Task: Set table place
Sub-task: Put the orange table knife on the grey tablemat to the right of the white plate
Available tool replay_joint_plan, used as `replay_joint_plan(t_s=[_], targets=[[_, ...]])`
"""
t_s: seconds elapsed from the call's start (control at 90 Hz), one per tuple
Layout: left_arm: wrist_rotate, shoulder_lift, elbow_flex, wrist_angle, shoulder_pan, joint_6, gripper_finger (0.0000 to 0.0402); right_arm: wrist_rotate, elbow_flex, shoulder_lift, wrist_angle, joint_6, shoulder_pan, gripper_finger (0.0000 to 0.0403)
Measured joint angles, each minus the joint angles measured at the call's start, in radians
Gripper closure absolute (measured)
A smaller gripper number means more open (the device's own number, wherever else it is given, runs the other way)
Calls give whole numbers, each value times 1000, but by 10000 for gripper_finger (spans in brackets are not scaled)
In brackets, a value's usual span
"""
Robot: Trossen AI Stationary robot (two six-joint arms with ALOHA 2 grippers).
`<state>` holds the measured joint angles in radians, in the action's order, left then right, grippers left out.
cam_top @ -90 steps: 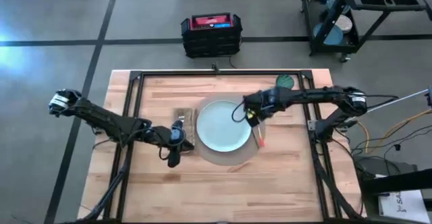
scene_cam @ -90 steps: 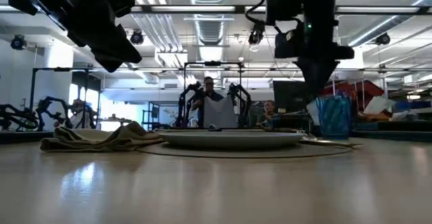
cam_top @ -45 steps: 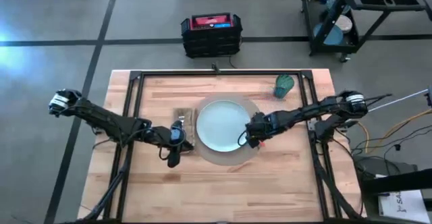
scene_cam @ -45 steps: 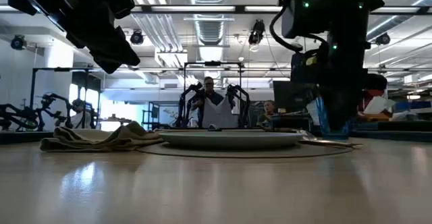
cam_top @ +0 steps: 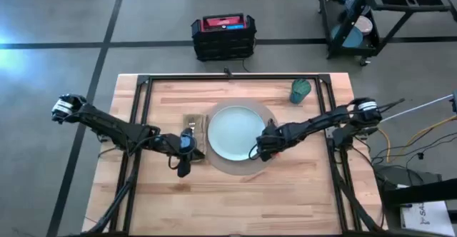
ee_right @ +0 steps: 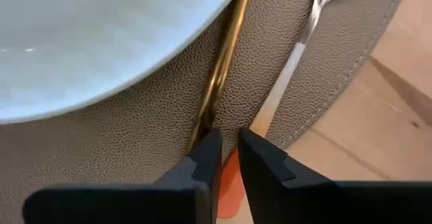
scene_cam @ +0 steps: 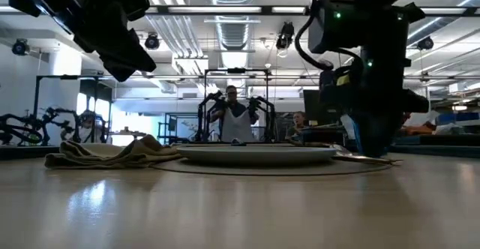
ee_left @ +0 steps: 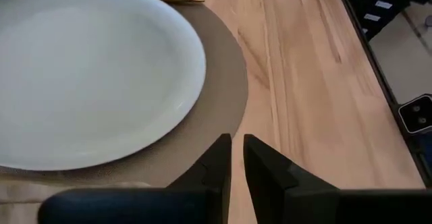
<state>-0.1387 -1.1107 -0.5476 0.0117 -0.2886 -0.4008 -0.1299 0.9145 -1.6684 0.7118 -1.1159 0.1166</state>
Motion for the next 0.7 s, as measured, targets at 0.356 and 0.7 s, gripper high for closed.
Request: replay_joint_plan(t_s=[0.356,0.7], targets=[[0,0,0,2,0,-1,374,7,81,-1,-14,35,43,371],[0,0,0,5,0,-1,374,-1,81,-2,63,12,45,358]])
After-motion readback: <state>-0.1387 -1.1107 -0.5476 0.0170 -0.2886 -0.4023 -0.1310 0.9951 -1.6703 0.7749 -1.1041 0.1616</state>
